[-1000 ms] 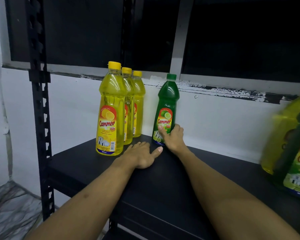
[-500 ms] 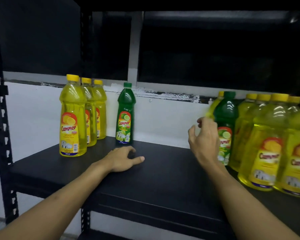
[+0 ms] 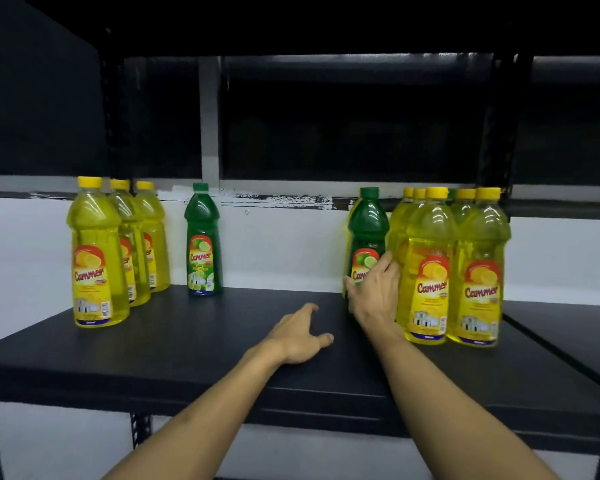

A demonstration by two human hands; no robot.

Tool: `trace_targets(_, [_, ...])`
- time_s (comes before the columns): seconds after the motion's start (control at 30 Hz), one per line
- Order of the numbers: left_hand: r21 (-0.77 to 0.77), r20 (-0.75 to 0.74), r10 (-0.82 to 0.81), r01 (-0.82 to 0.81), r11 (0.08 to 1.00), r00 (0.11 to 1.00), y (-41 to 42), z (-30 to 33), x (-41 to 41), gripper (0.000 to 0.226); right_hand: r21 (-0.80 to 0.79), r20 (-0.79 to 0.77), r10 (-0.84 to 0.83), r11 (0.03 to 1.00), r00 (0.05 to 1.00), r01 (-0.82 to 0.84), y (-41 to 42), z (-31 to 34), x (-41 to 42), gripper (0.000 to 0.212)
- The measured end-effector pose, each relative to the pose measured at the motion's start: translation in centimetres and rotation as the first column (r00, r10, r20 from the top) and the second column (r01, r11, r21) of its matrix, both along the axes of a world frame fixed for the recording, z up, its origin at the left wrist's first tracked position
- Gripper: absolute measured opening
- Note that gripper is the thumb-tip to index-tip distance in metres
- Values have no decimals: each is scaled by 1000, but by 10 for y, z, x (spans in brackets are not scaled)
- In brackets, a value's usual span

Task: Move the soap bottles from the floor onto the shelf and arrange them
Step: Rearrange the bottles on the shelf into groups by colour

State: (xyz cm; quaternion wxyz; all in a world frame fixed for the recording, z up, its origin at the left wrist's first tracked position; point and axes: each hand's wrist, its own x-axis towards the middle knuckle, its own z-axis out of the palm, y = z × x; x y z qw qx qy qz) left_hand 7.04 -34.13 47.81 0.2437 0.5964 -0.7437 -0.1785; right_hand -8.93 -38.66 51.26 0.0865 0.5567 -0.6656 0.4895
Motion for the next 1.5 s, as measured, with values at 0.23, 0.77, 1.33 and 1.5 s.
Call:
trace_targets(0.23, [-5,-58,7,-7,1000,998,27,2,15,81,-54,-54,72,996,996,-75,44,-11,16,96])
trace_targets(0.77, [-37,-251,-152,147,988,956,69,13,13,84,-56,190,369,929,910,-366,116,-16,26,101])
trace_targets(1.33, [74,-337,-186,223,972,923,48,8,26,76,-156,517,644,718,563,-678,110,-29,11,64])
trace_targets(1.5, [47,44,-183,181,982,982,41,10,57,69,-41,464,621,727,631,-685,99,-29,11,75])
